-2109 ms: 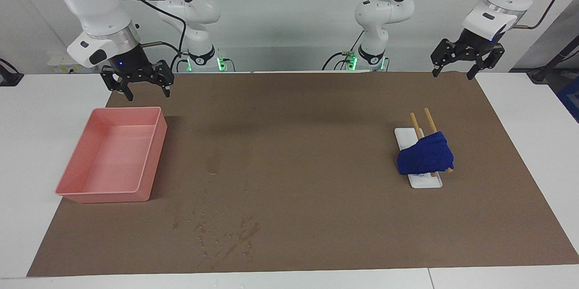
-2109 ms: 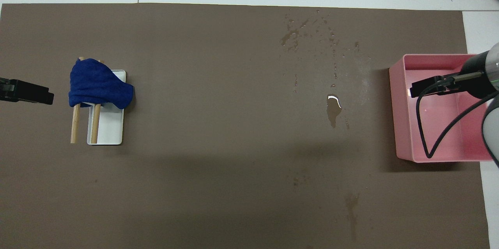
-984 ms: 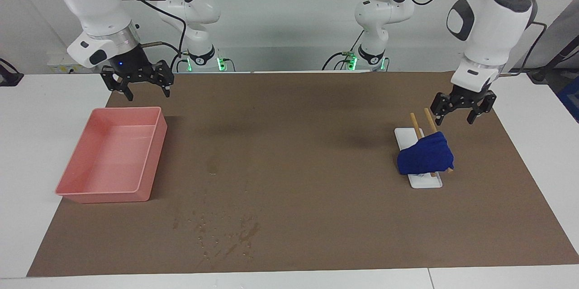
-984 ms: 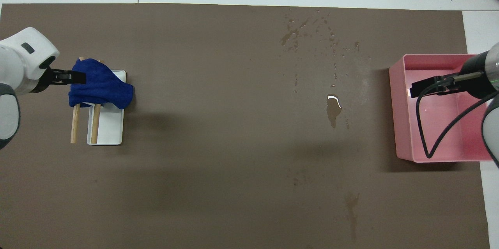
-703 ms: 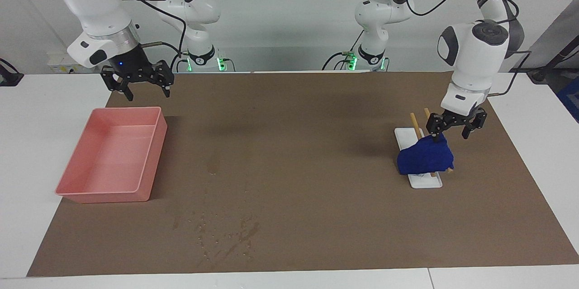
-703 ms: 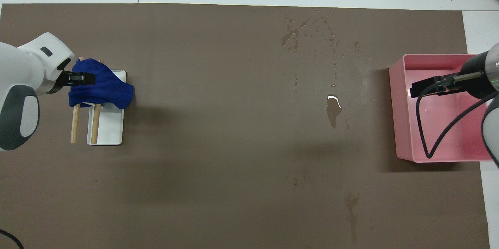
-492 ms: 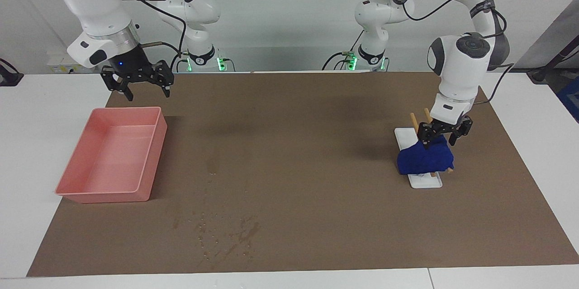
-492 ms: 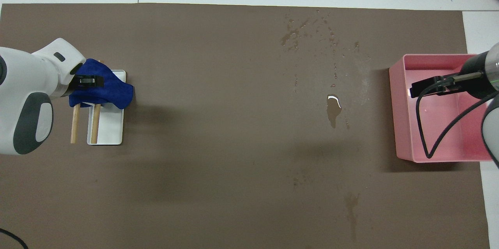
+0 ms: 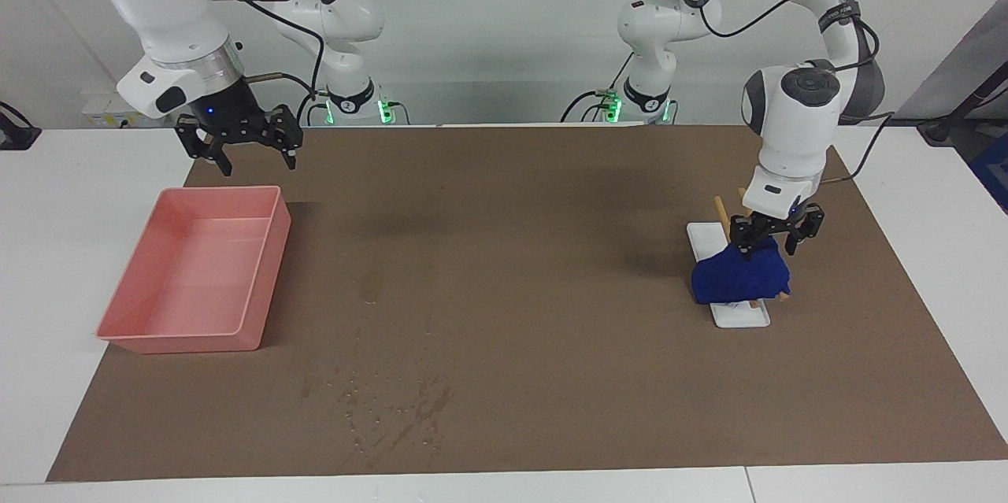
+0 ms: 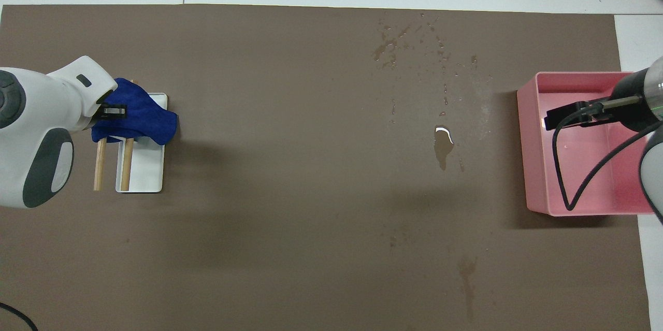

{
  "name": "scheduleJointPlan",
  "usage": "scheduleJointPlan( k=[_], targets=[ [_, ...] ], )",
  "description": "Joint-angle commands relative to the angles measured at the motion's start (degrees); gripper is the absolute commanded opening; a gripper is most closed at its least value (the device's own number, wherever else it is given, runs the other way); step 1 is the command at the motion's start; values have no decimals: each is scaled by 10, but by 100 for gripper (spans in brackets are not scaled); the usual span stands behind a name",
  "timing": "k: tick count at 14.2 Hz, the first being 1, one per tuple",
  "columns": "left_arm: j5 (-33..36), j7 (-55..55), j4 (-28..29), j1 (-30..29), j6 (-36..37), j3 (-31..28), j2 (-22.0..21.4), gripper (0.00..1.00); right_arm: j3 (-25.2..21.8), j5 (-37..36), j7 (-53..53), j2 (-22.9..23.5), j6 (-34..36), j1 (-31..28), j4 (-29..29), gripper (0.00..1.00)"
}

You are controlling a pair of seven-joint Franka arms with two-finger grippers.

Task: Wipe water with towel using both arms
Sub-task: 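Lift the towel with the left gripper while the right gripper approaches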

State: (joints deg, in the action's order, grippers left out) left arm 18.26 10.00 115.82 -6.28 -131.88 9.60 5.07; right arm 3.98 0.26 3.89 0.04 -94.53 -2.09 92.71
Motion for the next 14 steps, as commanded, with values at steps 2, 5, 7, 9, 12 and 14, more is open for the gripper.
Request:
scheduleJointPlan(
  k=[2, 5, 7, 9, 12, 14],
  targets=[
    [16, 13, 13, 4, -10, -3, -7, 8, 2, 11, -1, -12, 5, -6, 12, 100],
    [16, 10, 14, 2, -9, -3, -7, 0, 2, 11, -1, -12, 5, -6, 12, 100],
    [16, 10, 10, 2, -5, -2, -7, 0, 2, 11, -1, -12, 5, -6, 13, 100],
    [6, 13, -17, 0, 23, 0, -1, 0, 2, 11, -1, -12, 5, -6, 14, 100],
    [-143, 14, -115, 0, 129, -3, 8, 0, 2, 11, -4, -13, 7, -5, 16, 100],
    [-234, 33, -153, -8, 187, -6, 0, 0, 2, 11, -2, -14, 6, -3, 19, 100]
  ],
)
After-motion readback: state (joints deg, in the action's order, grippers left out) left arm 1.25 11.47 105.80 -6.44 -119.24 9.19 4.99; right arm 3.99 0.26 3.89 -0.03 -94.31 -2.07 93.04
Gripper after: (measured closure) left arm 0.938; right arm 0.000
